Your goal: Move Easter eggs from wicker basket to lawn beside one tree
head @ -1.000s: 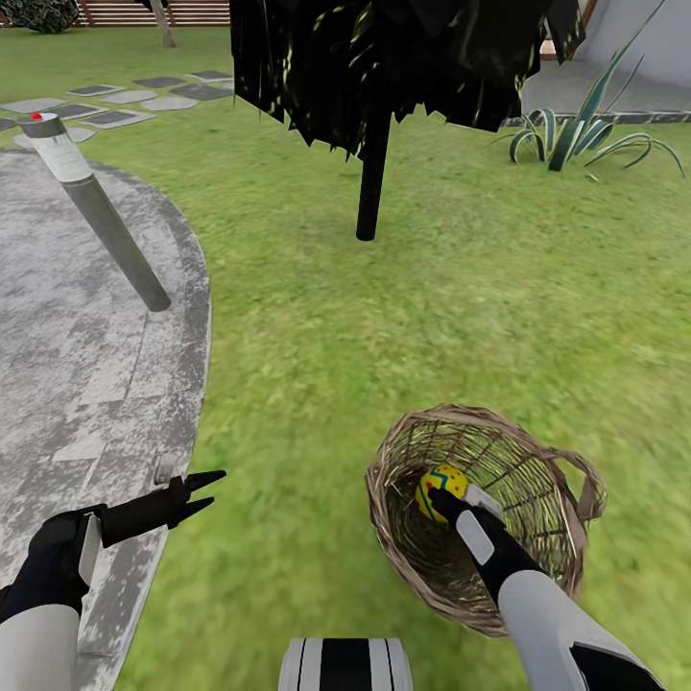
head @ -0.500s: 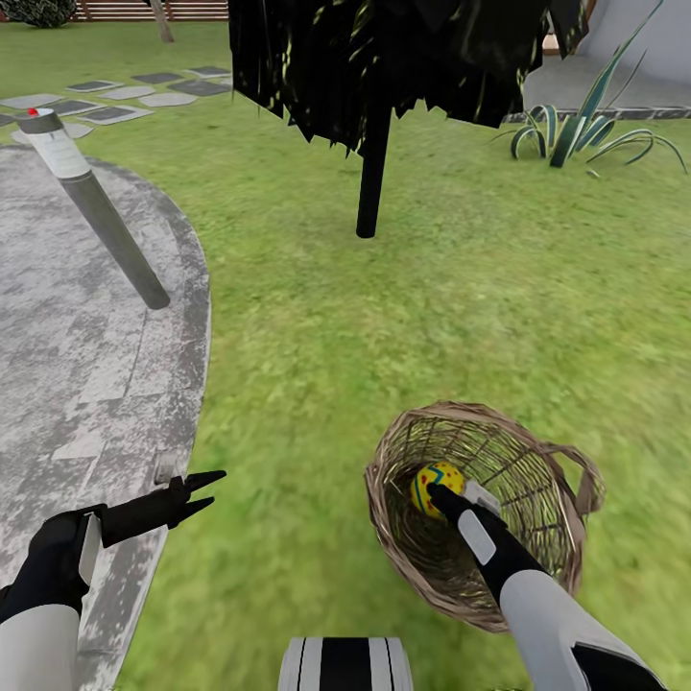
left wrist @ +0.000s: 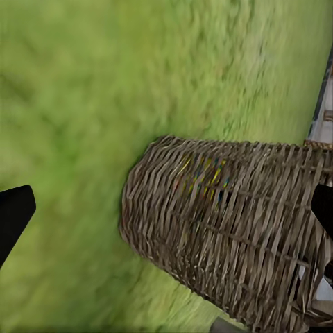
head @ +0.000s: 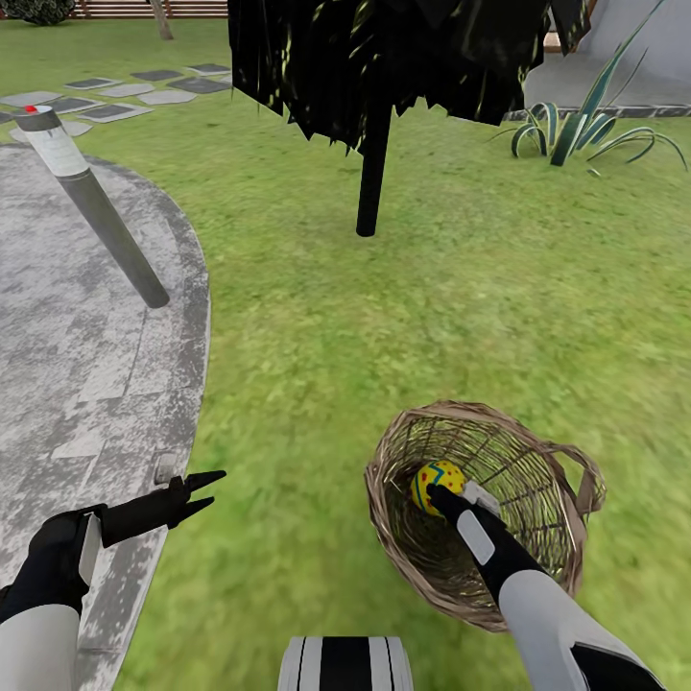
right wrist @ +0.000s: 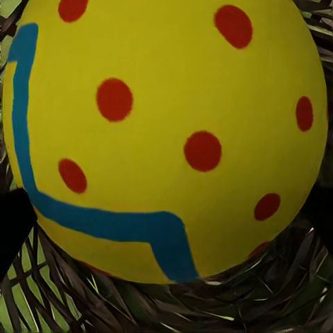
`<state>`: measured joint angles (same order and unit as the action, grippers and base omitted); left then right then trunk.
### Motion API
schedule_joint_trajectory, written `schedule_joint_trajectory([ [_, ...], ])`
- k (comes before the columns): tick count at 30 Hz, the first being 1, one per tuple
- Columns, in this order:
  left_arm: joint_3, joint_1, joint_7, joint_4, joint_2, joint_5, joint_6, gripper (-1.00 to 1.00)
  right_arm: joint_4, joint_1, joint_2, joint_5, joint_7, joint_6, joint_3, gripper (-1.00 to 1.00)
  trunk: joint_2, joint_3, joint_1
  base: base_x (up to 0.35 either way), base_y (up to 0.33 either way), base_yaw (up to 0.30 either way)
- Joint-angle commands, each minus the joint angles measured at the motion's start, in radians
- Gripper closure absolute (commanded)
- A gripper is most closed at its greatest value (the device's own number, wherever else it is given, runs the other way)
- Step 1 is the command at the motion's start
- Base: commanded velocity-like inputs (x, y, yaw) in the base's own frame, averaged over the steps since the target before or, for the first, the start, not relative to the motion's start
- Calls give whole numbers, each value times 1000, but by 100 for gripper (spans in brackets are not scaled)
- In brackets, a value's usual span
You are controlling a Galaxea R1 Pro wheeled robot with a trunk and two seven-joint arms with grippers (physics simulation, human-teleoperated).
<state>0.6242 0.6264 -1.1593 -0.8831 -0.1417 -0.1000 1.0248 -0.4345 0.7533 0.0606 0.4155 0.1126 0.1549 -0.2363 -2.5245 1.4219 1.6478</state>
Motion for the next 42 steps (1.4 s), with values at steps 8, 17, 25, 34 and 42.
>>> schedule_joint_trajectory([
  [8,4,1,-11,0,1,-10,8,-100,-3,0,1,11,4,5,-1,100,0,1,0,0,0,0],
  [17,4,1,-11,0,1,-10,10,-100,-3,0,-2,11,4,6,-1,100,0,1,0,0,0,0],
  [25,3,1,-11,0,1,-9,12,-100,-3,0,-3,11,4,6,-1,100,0,-11,-1,0,0,0],
  [34,5,1,-11,0,1,-11,16,-100,-3,0,-4,12,4,9,-1,100,1,-19,-2,0,0,0],
  [42,6,1,-11,0,1,-9,17,-100,-2,0,-7,13,4,14,-2,100,2,-30,-4,-49,0,0],
])
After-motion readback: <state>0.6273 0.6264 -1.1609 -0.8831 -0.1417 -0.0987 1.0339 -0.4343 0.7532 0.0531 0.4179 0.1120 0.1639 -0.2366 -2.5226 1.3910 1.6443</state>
